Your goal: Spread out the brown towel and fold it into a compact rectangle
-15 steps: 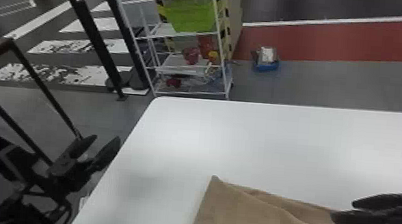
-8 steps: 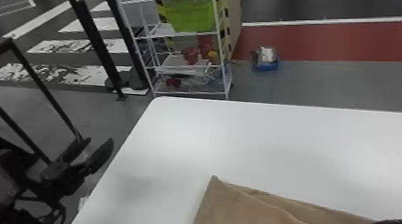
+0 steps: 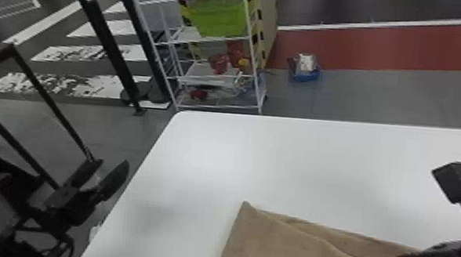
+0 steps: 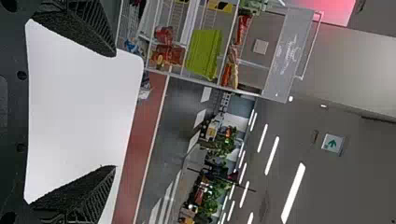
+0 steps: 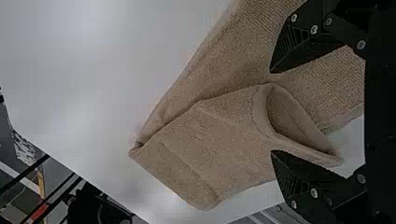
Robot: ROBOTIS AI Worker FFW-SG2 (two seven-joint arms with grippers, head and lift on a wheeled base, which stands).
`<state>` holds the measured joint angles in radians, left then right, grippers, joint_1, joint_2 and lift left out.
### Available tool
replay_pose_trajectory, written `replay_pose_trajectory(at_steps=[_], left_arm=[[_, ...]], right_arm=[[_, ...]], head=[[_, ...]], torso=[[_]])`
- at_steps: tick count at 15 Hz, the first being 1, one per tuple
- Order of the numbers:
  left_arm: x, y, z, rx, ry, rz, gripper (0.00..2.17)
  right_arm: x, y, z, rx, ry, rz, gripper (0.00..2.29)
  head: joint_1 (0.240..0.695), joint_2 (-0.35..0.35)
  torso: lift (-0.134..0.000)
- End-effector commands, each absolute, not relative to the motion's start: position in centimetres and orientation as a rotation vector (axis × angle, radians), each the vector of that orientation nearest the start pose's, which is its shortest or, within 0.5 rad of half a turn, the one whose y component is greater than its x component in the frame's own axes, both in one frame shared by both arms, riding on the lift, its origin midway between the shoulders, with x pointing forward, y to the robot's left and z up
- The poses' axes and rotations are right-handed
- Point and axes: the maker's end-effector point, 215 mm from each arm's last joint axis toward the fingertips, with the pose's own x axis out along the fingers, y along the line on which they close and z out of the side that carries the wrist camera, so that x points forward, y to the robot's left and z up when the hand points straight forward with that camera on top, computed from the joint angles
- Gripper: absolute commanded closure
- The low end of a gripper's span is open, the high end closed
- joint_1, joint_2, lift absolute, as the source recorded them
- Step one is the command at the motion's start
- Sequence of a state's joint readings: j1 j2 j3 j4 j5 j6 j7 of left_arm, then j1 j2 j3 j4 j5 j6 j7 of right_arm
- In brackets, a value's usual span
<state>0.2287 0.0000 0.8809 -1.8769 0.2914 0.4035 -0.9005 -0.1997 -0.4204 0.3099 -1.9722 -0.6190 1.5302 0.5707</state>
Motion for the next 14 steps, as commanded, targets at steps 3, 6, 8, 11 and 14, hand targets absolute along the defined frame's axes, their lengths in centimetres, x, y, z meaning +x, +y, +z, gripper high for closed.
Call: replay_pose_trajectory(at_steps=[3,6,8,11,14], left_arm=[[39.2,50.0,-33.8,-0.266,0.075,-0.081,0.02],[39.0,50.2,-33.8,-0.265,0.073,-0.078,0.02],[39.1,50.1,-33.7,-0.265,0.07,-0.08,0.02],[39.1,50.1,-33.6,-0.265,0.069,-0.083,0.02],[39.0,50.2,-33.7,-0.266,0.072,-0.082,0.02]], right_arm=[[34.7,-5.5,-43.7,0.115,1.231,1.028,0.47],[34.5,-5.3,-43.9,0.11,1.235,1.032,0.63],[34.7,-5.4,-43.9,0.11,1.233,1.028,0.8],[35.3,-5.8,-43.6,0.115,1.222,1.014,1.0],[35.9,-6.0,-41.8,0.162,1.181,1.035,1.14]], head=[[0.695,0.35],[0.695,0.35],[0.695,0.35],[0.695,0.35],[0.695,0.35]], torso=[[-0.124],[-0.124],[-0.124],[-0.124],[-0.124]])
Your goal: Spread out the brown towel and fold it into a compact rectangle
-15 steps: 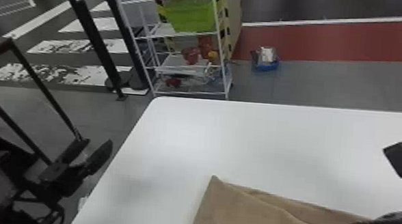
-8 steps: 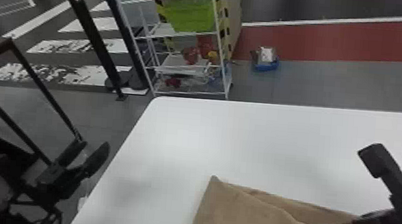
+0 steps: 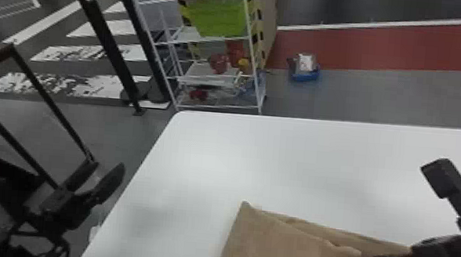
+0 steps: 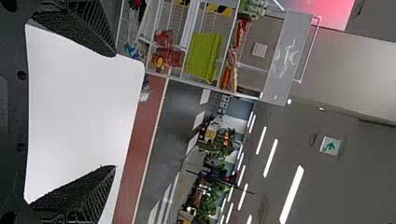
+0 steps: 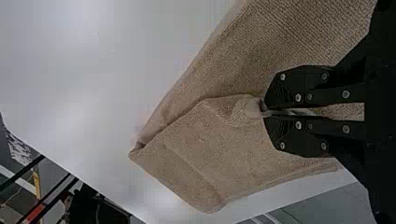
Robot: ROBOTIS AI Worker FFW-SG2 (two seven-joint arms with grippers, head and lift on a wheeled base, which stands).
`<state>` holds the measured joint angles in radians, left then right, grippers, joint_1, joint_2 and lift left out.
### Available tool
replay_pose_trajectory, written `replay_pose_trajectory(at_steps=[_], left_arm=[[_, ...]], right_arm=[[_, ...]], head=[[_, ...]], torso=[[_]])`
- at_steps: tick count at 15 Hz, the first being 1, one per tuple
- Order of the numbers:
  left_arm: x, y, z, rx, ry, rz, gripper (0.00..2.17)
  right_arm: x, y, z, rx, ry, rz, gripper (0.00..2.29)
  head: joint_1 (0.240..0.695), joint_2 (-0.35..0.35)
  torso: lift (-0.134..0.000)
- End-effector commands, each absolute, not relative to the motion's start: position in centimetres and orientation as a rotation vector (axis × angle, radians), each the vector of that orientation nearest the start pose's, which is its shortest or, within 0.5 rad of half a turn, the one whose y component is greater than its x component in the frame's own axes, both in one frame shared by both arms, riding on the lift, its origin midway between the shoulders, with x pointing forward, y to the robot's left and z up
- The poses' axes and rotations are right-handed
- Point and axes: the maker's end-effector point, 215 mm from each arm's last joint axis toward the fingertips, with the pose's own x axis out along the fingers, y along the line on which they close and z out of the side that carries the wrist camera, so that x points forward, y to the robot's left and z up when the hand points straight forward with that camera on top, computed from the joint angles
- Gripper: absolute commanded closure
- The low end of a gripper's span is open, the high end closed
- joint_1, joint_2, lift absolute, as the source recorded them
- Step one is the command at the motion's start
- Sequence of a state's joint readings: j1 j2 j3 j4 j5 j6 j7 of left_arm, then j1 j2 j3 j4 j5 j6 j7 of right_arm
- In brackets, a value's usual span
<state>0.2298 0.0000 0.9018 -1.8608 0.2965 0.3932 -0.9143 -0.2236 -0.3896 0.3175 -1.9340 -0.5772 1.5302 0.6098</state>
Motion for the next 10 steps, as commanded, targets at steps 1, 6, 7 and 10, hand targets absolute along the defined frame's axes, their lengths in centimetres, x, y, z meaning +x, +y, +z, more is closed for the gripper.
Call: replay_pose_trajectory(at_steps=[1,6,7,10], left_arm=[[39.0,50.1,-33.5,-0.264,0.07,-0.084,0.02],[39.2,49.9,-33.2,-0.257,0.071,-0.089,0.02],[39.2,49.9,-33.2,-0.257,0.071,-0.089,0.02],[39.3,49.6,-33.3,-0.257,0.073,-0.094,0.02]], right_arm=[[36.1,-6.2,-40.8,0.171,1.158,1.041,1.14],[37.2,-8.5,-35.7,0.208,1.03,1.057,1.14],[37.7,-9.9,-34.9,0.204,1.01,1.037,1.14],[38.2,-13.5,-34.9,0.205,1.006,0.966,1.14]], head=[[0.695,0.35],[0.695,0.35],[0.695,0.35],[0.695,0.35]], torso=[[-0.124],[-0.124],[-0.124],[-0.124]])
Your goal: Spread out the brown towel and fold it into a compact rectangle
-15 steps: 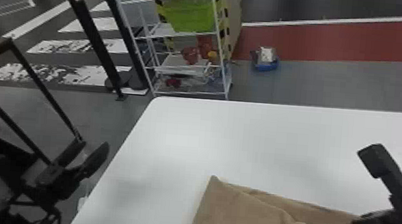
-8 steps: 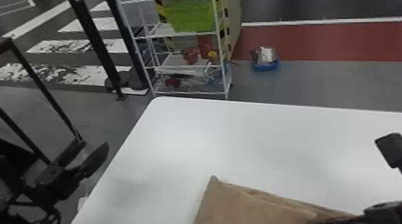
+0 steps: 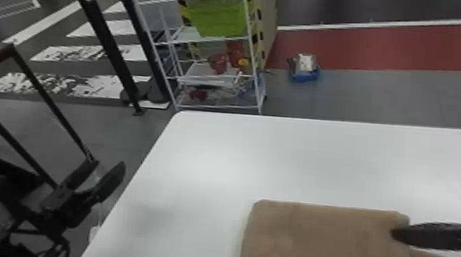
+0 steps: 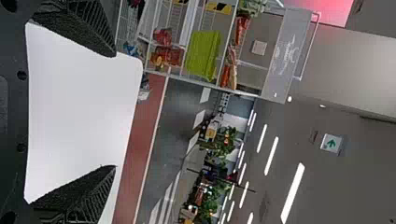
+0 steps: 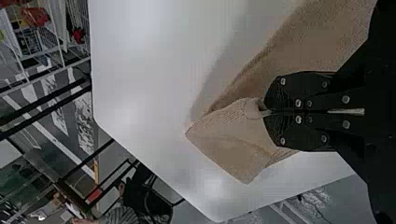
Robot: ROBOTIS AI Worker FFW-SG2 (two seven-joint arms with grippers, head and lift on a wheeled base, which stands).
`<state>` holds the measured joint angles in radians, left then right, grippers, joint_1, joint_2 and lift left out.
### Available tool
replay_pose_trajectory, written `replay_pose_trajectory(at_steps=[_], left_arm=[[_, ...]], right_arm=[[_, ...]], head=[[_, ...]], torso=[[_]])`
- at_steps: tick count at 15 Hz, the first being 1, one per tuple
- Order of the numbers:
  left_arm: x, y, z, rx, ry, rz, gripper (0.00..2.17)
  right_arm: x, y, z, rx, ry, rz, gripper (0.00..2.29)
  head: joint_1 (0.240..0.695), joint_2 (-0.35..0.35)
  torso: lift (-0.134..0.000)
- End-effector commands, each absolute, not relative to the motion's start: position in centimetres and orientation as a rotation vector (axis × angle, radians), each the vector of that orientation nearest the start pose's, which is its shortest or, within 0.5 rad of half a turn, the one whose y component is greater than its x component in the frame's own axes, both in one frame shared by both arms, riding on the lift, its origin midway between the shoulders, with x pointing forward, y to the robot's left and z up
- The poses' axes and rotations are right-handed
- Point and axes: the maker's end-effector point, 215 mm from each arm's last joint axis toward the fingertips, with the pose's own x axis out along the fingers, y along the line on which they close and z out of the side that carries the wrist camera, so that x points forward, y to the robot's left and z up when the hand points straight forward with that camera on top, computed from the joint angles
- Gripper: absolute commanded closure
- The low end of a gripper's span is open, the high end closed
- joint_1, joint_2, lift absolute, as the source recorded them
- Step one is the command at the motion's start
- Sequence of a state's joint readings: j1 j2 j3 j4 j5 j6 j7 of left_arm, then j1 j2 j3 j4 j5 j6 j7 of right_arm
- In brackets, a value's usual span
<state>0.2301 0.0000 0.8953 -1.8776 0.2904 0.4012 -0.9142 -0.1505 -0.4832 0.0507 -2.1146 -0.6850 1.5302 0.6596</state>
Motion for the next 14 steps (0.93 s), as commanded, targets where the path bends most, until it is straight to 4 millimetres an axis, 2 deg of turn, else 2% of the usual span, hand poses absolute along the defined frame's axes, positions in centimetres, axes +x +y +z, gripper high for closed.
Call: replay_pose_trajectory(at_steps=[1,4,6,7,8,11,13,14], left_arm=[[39.4,49.5,-33.4,-0.256,0.076,-0.095,0.02],[39.8,48.9,-33.8,-0.256,0.086,-0.102,0.02],[40.1,48.4,-34.0,-0.252,0.095,-0.112,0.02],[40.1,48.4,-34.2,-0.252,0.099,-0.11,0.02],[40.2,48.2,-34.3,-0.253,0.101,-0.11,0.02],[40.9,47.6,-34.3,-0.244,0.107,-0.117,0.02],[40.9,47.6,-34.4,-0.242,0.11,-0.113,0.02],[40.9,47.6,-34.4,-0.242,0.11,-0.113,0.02]], right_arm=[[37.8,-14.4,-35.5,0.206,1.024,0.952,1.14],[35.9,-16.0,-38.3,0.218,1.092,0.911,1.14],[34.9,-16.5,-39.3,0.235,1.119,0.907,1.14],[34.7,-17.0,-39.1,0.243,1.118,0.907,1.14],[34.8,-17.3,-38.3,0.254,1.099,0.909,1.14],[35.9,-18.6,-34.4,0.257,1.002,0.914,1.14],[35.1,-19.6,-33.2,0.245,0.98,0.91,1.14],[34.1,-20.3,-33.3,0.242,0.992,0.908,1.14]], head=[[0.695,0.35],[0.695,0.35],[0.695,0.35],[0.695,0.35],[0.695,0.35],[0.695,0.35],[0.695,0.35],[0.695,0.35]], torso=[[-0.124],[-0.124],[-0.124],[-0.124],[-0.124],[-0.124],[-0.124],[-0.124]])
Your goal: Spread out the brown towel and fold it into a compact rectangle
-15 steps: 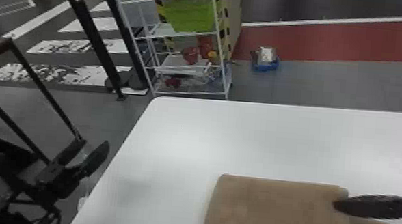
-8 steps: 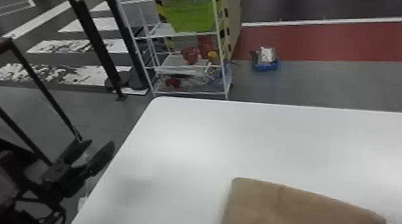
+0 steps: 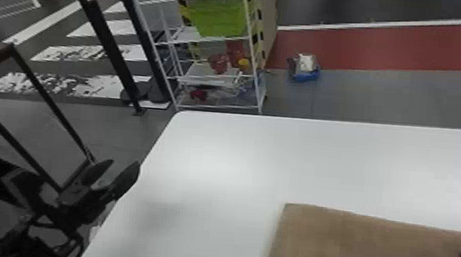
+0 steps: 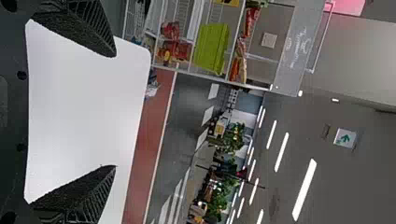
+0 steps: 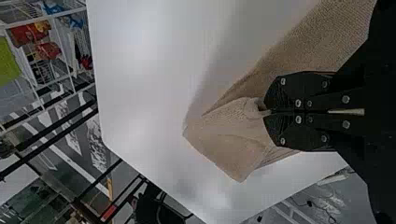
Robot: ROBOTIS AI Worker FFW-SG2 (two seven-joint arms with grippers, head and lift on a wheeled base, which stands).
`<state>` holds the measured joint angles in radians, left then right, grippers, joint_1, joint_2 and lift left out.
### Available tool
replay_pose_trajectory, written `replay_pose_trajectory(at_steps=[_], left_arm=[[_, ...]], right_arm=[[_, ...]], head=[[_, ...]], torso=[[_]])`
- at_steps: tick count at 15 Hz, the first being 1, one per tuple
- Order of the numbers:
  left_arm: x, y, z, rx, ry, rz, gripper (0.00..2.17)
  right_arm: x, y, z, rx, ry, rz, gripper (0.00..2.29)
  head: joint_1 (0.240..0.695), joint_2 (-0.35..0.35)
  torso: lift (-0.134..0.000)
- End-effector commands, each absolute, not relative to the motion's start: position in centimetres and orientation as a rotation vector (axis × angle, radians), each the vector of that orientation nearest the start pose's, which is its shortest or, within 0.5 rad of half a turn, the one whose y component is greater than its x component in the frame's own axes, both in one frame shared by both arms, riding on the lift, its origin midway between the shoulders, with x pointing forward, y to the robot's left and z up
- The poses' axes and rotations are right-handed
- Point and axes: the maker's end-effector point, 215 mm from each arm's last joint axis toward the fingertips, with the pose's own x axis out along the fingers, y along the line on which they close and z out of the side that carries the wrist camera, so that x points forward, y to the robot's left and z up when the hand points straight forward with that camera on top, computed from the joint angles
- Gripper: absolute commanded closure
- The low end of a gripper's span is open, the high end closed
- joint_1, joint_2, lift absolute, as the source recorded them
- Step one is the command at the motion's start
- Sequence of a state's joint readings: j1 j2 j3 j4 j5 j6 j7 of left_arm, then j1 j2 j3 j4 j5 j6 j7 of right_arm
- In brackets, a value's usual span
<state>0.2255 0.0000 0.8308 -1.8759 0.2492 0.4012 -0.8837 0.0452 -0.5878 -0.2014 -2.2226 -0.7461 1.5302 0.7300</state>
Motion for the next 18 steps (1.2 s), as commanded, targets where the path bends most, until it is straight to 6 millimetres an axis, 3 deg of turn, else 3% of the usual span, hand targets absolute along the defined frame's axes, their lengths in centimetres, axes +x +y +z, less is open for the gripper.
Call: replay_pose_trajectory(at_steps=[1,5,7,9,10,14,18], left_arm=[[41.0,47.6,-34.3,-0.241,0.108,-0.113,0.02],[41.2,47.6,-34.3,-0.236,0.111,-0.114,0.02],[41.3,47.2,-34.6,-0.233,0.119,-0.12,0.02],[41.7,46.3,-34.7,-0.232,0.124,-0.142,0.02],[41.9,45.8,-34.8,-0.232,0.126,-0.151,0.02],[42.2,45.2,-35.0,-0.229,0.133,-0.161,0.02],[42.0,45.4,-35.2,-0.233,0.136,-0.16,0.02]], right_arm=[[33.5,-21.0,-33.8,0.247,1.007,0.894,1.14],[30.3,-23.8,-35.7,0.269,1.082,0.848,1.14],[30.3,-26.8,-38.5,0.249,1.139,0.744,1.08],[30.5,-29.4,-40.5,0.253,1.18,0.664,0.14],[30.8,-30.1,-40.9,0.261,1.185,0.642,0.05],[31.3,-30.6,-39.9,0.278,1.159,0.639,0.09],[29.3,-28.7,-41.6,0.283,1.216,0.682,0.35]], head=[[0.695,0.35],[0.695,0.35],[0.695,0.35],[0.695,0.348],[0.695,0.305],[0.695,0.237],[0.695,0.234]], torso=[[-0.124],[-0.124],[-0.124],[-0.124],[-0.124],[-0.124],[-0.124]])
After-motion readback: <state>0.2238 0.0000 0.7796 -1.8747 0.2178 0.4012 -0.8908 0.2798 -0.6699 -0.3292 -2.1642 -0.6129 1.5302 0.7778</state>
